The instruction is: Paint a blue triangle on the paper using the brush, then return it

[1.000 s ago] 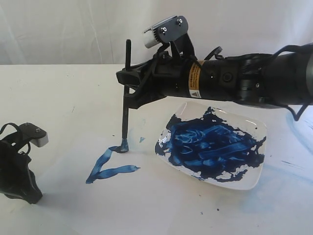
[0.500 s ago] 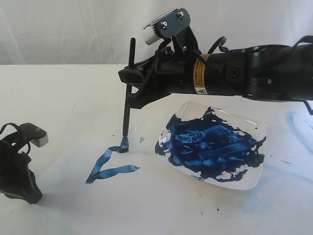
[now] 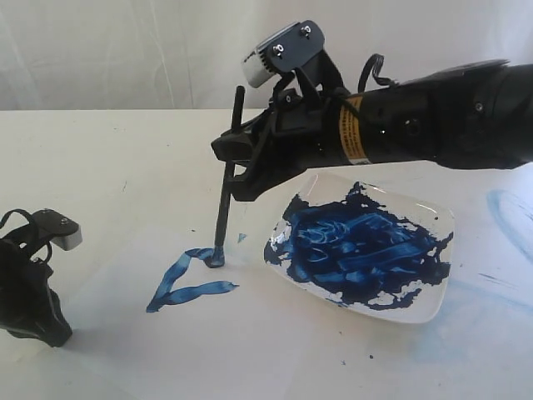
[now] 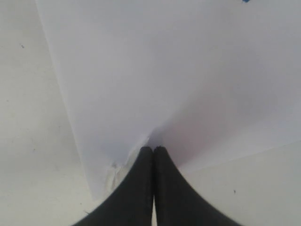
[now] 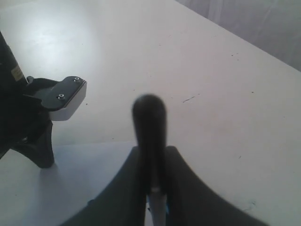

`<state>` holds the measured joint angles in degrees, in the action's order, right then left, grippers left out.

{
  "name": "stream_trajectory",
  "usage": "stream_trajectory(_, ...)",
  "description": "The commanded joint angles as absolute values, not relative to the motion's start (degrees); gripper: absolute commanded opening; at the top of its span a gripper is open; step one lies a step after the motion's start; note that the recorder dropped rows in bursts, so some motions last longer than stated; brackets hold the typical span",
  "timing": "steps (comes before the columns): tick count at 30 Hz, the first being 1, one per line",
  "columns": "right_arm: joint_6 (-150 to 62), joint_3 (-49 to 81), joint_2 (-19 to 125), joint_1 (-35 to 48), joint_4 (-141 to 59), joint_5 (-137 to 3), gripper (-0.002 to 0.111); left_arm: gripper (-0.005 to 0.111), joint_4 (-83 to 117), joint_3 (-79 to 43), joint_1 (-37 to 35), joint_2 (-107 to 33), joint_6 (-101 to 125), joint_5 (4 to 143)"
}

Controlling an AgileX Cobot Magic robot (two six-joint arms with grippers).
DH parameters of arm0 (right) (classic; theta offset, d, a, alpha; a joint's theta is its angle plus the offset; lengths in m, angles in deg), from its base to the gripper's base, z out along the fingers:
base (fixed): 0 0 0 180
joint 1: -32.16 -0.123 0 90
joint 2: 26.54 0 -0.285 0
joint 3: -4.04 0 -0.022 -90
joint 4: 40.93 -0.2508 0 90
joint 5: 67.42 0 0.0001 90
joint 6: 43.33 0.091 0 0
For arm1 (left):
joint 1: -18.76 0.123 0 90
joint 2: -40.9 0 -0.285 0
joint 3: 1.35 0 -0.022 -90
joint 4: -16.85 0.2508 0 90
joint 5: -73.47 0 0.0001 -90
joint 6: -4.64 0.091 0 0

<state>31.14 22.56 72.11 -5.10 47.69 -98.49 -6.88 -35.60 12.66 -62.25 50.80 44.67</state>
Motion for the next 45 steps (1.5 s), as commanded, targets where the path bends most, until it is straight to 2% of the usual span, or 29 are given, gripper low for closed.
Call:
stream_trajectory(1,34.4,22.6,70.5,-4.9,50.9,-98.5,0.0,0.0,-7.8,-36.1,12.3,-62.4,50.9,43.4)
stream_trajectory(18,45.4,22.6,68.7,-4.9,59.0,-98.7,0.0,0.0,-8.3,-36.1,12.3,-62.4,50.9,43.4)
stream_trajectory(45,45.6,22.6,66.3,-4.8,59.0,-98.6,0.0,0.0,-8.3,-36.1,12.3,-62.4,50.9,43.4)
